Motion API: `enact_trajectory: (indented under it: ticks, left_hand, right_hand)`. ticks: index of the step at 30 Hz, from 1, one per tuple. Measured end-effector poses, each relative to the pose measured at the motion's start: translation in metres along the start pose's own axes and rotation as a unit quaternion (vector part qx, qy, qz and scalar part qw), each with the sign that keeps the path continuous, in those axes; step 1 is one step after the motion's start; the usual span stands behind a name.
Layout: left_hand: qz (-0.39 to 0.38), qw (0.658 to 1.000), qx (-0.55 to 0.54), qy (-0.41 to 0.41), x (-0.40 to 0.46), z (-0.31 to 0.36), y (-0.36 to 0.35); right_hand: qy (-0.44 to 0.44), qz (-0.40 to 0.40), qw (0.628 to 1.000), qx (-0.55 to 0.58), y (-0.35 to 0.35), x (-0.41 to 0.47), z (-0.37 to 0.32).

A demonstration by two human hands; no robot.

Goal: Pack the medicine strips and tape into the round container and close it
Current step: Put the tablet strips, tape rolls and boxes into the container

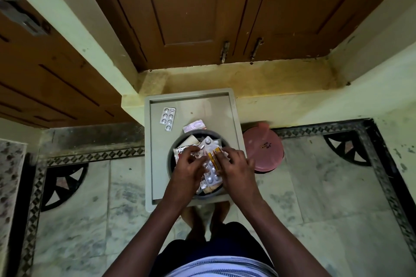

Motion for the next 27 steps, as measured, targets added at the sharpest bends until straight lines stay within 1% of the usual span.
enact_trajectory:
  ticks: [1, 3, 5, 7, 8, 10, 13, 17, 19, 21, 25, 27]
  left_hand:
    - [-0.007, 1.000, -0.006, 0.008, 0.000, 0.002, -0.002]
    - [0.003, 1.000, -0.020, -0.003, -0.002, 0.001, -0.004]
    - [0.001, 1.000, -0.011, 0.000, 0.000, 0.000, -0.005]
    - [0.021, 0.997, 0.055, -0.057, 0.001, -0.002, -0.009]
    - [0.016, 0.996, 0.057, -0.064, 0.001, -0.006, -0.010]
    - [0.005, 0.998, 0.048, -0.048, 0.002, -0.008, -0.013]
    - [0.000, 0.998, 0.031, -0.047, 0.002, -0.006, -0.010]
    - [0.006, 0.998, -0.002, -0.057, 0.000, -0.006, 0.005]
    - [0.021, 0.998, -0.029, -0.058, -0.001, -0.004, 0.013]
    - [0.048, 0.997, -0.047, -0.045, 0.002, -0.005, 0.020]
    - [0.119, 0.993, -0.001, -0.005, 0.029, -0.016, 0.039]
    - [0.146, 0.989, 0.018, 0.021, 0.053, -0.027, 0.049]
  right_hand:
    - [0.004, -0.003, 1.000, 0.004, -0.001, -0.001, -0.001]
    - [0.004, -0.017, 1.000, 0.001, -0.003, -0.002, -0.003]
    - [-0.007, -0.029, 0.999, -0.014, -0.006, -0.003, -0.005]
    - [-0.023, -0.031, 0.999, -0.035, -0.009, -0.004, -0.006]
    - [-0.028, -0.030, 0.998, -0.044, -0.010, -0.005, -0.007]
    - [-0.033, -0.025, 0.997, -0.059, -0.011, -0.004, -0.009]
    - [-0.030, -0.012, 0.997, -0.064, -0.010, -0.001, -0.009]
    - [-0.018, 0.027, 0.999, 0.012, 0.003, 0.006, -0.004]
    - [-0.015, 0.060, 0.997, 0.052, 0.012, 0.012, -0.003]
    - [-0.014, 0.074, 0.993, 0.088, 0.017, 0.024, -0.005]
    - [-0.005, 0.057, 0.983, 0.173, 0.016, 0.071, -0.011]
    - [0.002, 0.023, 0.982, 0.186, 0.010, 0.101, -0.012]
Point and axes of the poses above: each hand's wrist, its own x-axis towards the middle knuckle, its own y-axis out of the back of the hand, z = x × y, the point moved 2 cm from there along x, towards the middle knuckle, and after that the axes turned 9 degrees about x, right-handed, at the moved point
